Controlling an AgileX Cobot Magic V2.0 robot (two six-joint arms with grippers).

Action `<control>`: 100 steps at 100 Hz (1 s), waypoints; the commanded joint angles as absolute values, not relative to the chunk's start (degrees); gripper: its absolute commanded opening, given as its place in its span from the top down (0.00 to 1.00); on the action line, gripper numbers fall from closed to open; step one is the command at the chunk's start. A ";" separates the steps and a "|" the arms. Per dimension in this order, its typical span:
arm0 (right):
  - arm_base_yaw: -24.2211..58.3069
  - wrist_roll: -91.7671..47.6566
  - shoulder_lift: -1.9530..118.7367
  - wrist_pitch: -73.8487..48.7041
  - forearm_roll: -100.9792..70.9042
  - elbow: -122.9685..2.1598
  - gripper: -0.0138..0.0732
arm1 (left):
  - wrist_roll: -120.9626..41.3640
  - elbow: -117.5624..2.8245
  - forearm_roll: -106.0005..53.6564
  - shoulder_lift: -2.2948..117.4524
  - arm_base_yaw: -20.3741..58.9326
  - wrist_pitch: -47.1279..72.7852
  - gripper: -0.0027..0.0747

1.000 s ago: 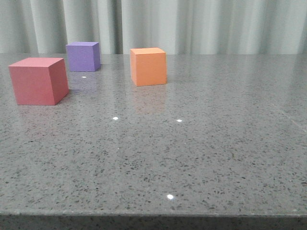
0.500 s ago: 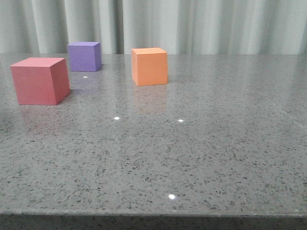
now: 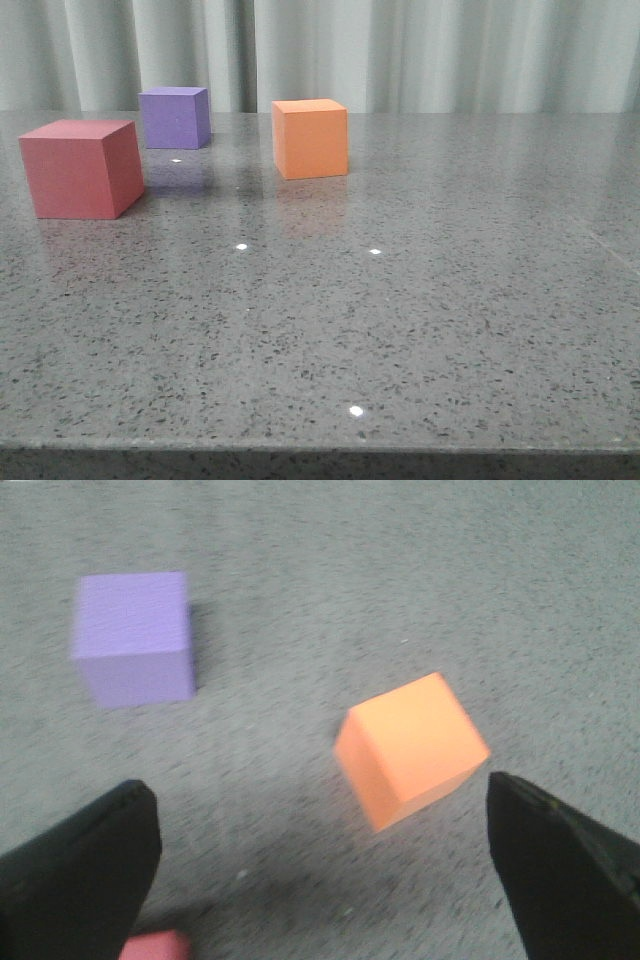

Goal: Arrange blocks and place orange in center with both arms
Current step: 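Lower the left gripper onto the orange cube and grasp it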

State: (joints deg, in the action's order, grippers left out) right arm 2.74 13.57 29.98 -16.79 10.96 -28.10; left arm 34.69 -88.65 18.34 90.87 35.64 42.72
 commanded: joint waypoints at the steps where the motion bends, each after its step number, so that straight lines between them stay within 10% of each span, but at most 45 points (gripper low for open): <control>1: 2.32 13.18 30.21 -12.12 11.64 -29.66 0.92 | 40.80 -96.98 24.28 94.35 38.43 42.96 0.17; 36: 2.32 13.18 30.21 -12.12 11.64 -29.66 0.92 | 46.58 -117.59 31.02 110.83 43.90 53.27 0.17; 100: 2.32 13.18 30.21 -12.12 11.64 -29.66 0.92 | 56.50 -117.88 35.51 116.47 43.90 53.16 0.17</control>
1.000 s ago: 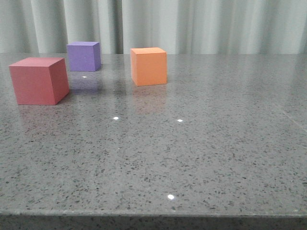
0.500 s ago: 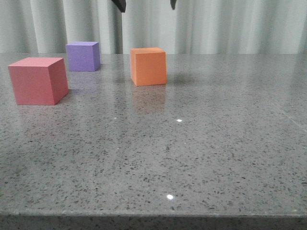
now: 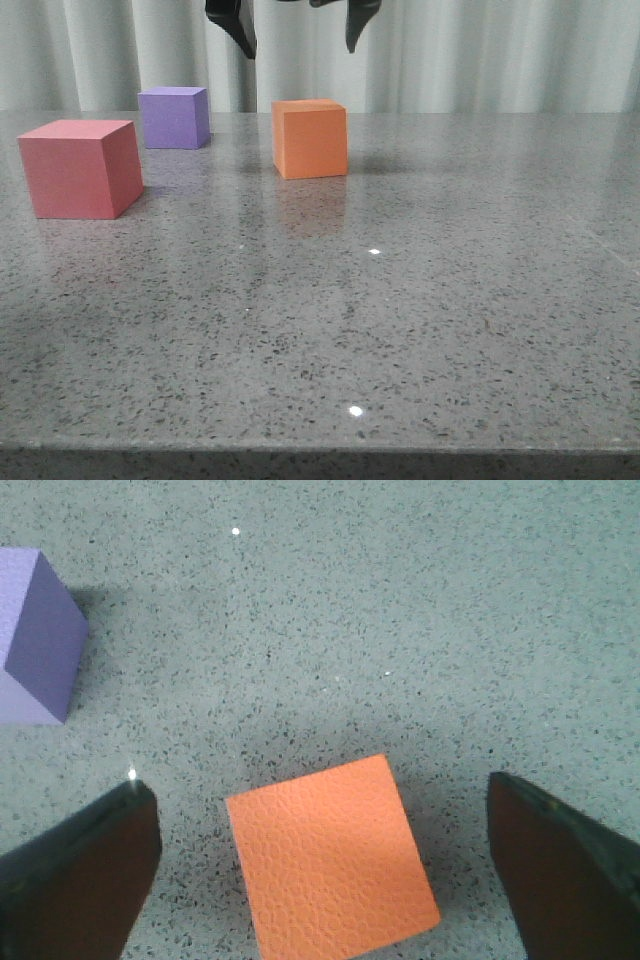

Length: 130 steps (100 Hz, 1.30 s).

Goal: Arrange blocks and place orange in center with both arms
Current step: 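Lower the left gripper onto the orange cube and grasp it, then lift the orange cube and carry it toward the purple cube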

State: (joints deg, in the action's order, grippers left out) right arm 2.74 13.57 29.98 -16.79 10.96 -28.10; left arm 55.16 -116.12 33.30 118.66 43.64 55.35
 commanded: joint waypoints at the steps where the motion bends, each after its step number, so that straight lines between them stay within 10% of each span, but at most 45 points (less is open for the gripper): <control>1: 2.32 13.18 30.21 -12.12 11.64 -29.66 0.92 | 56.50 -117.88 35.51 116.50 43.90 53.16 0.17; 65: 2.32 13.18 30.21 -12.12 11.64 -29.66 0.92 | 57.67 -117.88 33.75 122.24 43.90 53.32 0.17; 94: 2.32 13.18 30.21 -12.12 11.64 -29.66 0.92 | 57.67 -117.88 33.75 122.13 43.90 53.84 0.47; 130: 2.32 13.18 30.21 -12.12 11.64 -29.66 0.92 | 48.34 -118.00 33.75 114.80 44.20 54.44 0.46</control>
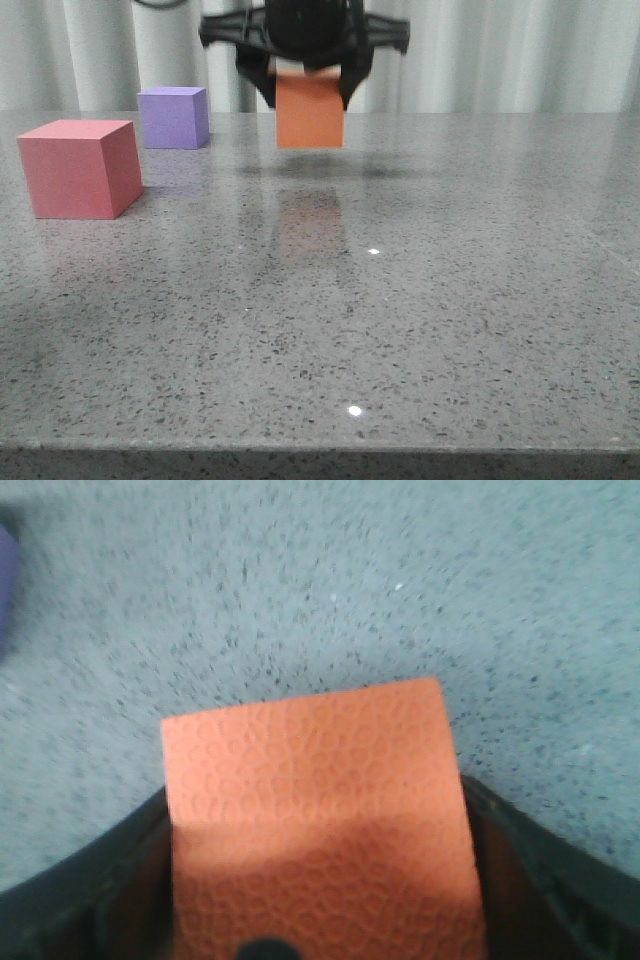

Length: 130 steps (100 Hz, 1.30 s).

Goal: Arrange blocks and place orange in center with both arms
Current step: 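Lift the orange cube and carry it toward the purple cube, then lower the orange cube between the purple and pink cubes, open gripper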

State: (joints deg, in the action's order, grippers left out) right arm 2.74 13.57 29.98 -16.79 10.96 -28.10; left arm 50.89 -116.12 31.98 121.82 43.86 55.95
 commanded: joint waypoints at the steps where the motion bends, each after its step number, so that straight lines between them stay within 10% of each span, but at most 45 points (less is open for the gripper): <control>1: 2.32 13.18 30.21 -12.12 11.64 -29.66 0.92 | 48.34 -118.00 33.87 114.56 44.20 54.44 0.46; 130: 2.32 13.18 30.21 -12.12 11.64 -29.66 0.92 | 16.68 -88.66 10.03 96.99 20.44 32.10 0.46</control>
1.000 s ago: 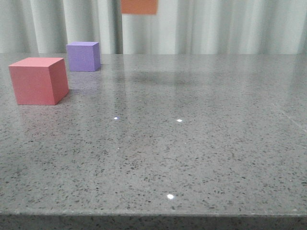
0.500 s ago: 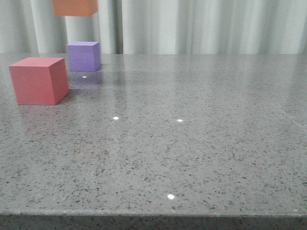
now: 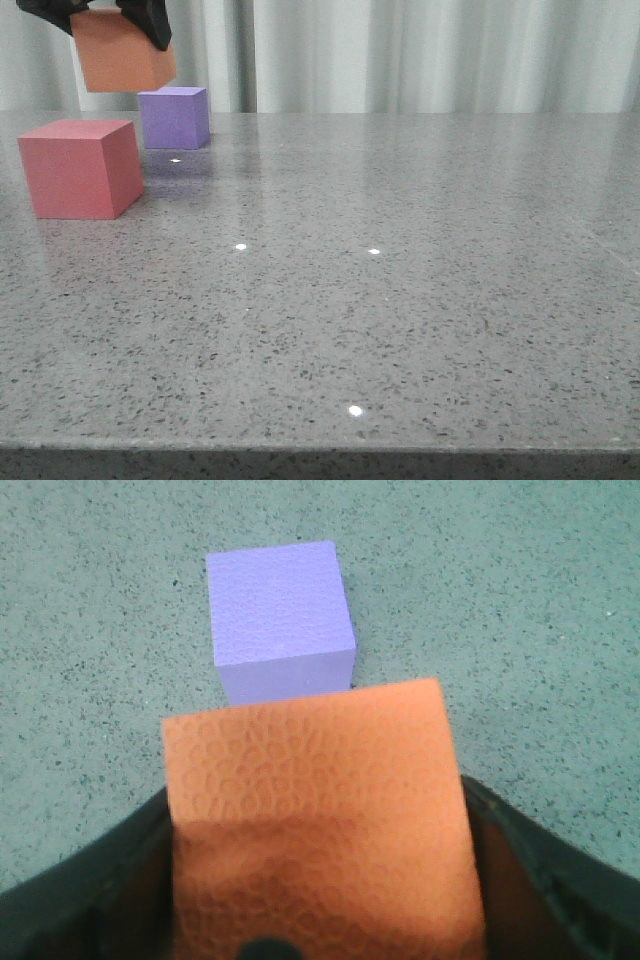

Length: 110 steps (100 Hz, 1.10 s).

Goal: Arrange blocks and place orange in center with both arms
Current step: 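Lower the orange cube between the purple and pink cubes, open gripper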

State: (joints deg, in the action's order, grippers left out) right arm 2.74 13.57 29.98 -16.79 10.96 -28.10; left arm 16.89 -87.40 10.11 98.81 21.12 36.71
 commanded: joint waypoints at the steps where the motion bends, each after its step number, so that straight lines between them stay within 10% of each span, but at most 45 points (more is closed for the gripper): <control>1: 2.32 13.18 30.21 -12.12 11.64 -29.66 0.92 | 16.68 -88.66 10.03 97.15 20.30 31.99 0.46; 110: 2.32 13.18 30.21 -12.13 11.64 -29.66 0.92 | 16.68 -87.21 9.25 104.01 20.18 29.72 0.47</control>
State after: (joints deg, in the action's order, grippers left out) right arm 2.74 13.57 29.98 -16.79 10.96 -28.10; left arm 16.79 -86.25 9.46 106.64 20.38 33.43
